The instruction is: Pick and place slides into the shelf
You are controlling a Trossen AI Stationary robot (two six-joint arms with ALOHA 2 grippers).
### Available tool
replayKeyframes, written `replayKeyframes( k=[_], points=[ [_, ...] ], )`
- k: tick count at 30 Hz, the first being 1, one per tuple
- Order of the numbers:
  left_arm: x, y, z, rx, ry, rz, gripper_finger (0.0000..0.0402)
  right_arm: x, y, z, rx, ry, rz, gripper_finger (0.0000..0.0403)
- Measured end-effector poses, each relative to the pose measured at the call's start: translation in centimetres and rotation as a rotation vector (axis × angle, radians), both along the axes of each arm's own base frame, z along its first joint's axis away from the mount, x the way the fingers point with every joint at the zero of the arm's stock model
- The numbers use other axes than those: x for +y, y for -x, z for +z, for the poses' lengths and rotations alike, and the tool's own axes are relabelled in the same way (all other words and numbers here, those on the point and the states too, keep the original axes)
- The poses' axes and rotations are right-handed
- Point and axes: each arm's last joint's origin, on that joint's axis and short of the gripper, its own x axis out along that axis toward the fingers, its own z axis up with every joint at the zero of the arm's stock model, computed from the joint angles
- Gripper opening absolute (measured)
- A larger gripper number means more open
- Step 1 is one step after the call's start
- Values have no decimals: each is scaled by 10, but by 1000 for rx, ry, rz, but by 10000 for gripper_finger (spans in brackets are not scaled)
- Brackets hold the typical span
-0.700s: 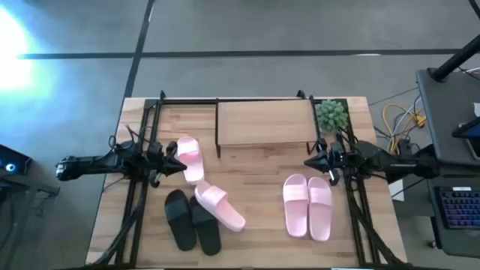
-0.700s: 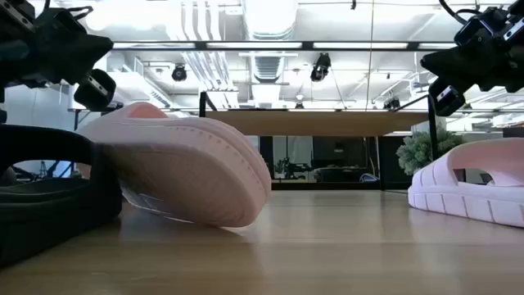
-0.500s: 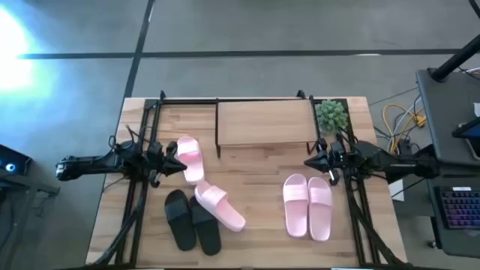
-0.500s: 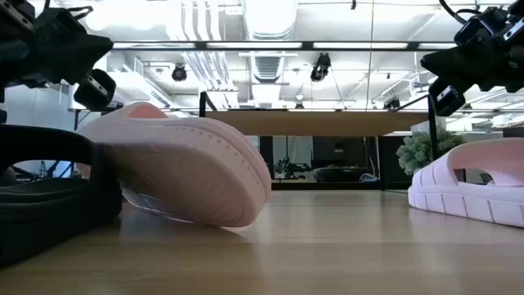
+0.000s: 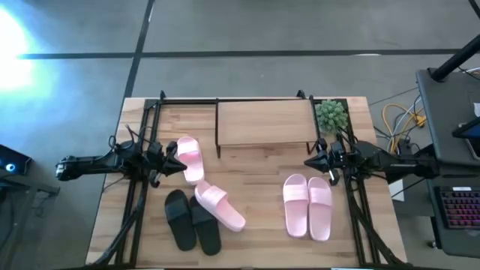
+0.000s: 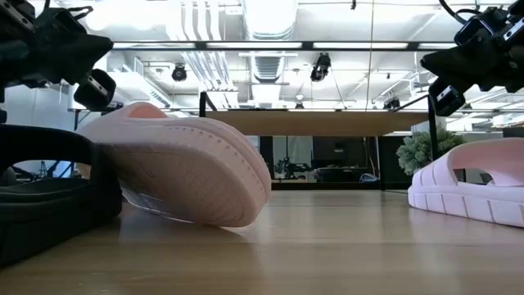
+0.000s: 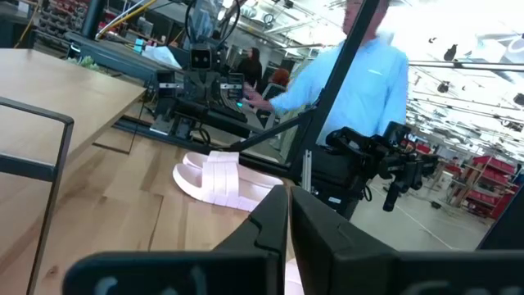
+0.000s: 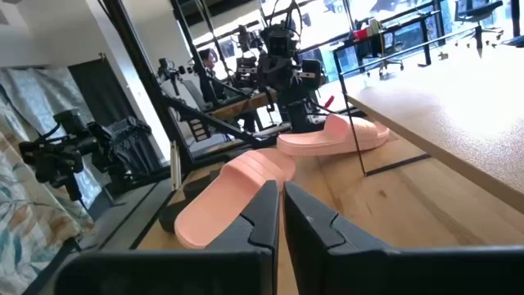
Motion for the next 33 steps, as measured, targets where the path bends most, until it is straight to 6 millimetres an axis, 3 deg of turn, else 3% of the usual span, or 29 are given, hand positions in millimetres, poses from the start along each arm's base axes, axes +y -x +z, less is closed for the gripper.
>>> replayKeyframes(
  k=[30, 33],
  points=[
    [0, 0, 0, 0, 0, 0, 2, 0, 0, 0, -1, 0, -1, 12],
    [0, 0, 0, -2, 0, 0, 2, -5, 0, 3, -27, -23, -156, 12]
  ],
)
